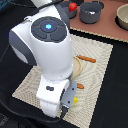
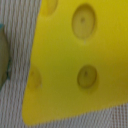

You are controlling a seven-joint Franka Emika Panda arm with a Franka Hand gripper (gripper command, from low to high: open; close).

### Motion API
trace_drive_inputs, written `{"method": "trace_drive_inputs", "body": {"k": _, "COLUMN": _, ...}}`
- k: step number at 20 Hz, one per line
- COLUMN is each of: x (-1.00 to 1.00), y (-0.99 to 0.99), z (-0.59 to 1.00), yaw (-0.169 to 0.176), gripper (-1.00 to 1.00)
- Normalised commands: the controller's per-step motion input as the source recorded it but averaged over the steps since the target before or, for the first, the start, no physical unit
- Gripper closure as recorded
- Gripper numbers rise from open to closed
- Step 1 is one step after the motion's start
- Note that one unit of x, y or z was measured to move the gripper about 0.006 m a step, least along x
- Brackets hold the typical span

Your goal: Interact with the objects in diverse but meaningful ways.

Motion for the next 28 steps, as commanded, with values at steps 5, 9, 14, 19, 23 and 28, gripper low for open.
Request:
{"method": "trace_drive_inputs", "body": {"k": 5, "x": 0.33, "y": -0.25, "z": -0.06, "yaw": -0.017, "gripper": 1.0}}
{"method": "trace_drive_inputs", "body": {"k": 9, "x": 0.31, "y": -0.24, "z": -0.08, "yaw": -0.009, "gripper": 1.0}}
{"method": "trace_drive_inputs", "body": {"k": 14, "x": 0.31, "y": -0.23, "z": -0.07, "yaw": -0.004, "gripper": 1.0}}
{"method": "trace_drive_inputs", "body": {"k": 19, "x": 0.1, "y": -0.04, "z": 0.89, "yaw": 0.0, "gripper": 1.0}}
{"method": "trace_drive_inputs", "body": {"k": 23, "x": -0.09, "y": 0.0, "z": 1.0, "yaw": 0.0, "gripper": 1.0}}
{"method": "trace_drive_inputs", "body": {"k": 28, "x": -0.35, "y": 0.1, "z": 1.0, "yaw": 0.0, "gripper": 1.0}}
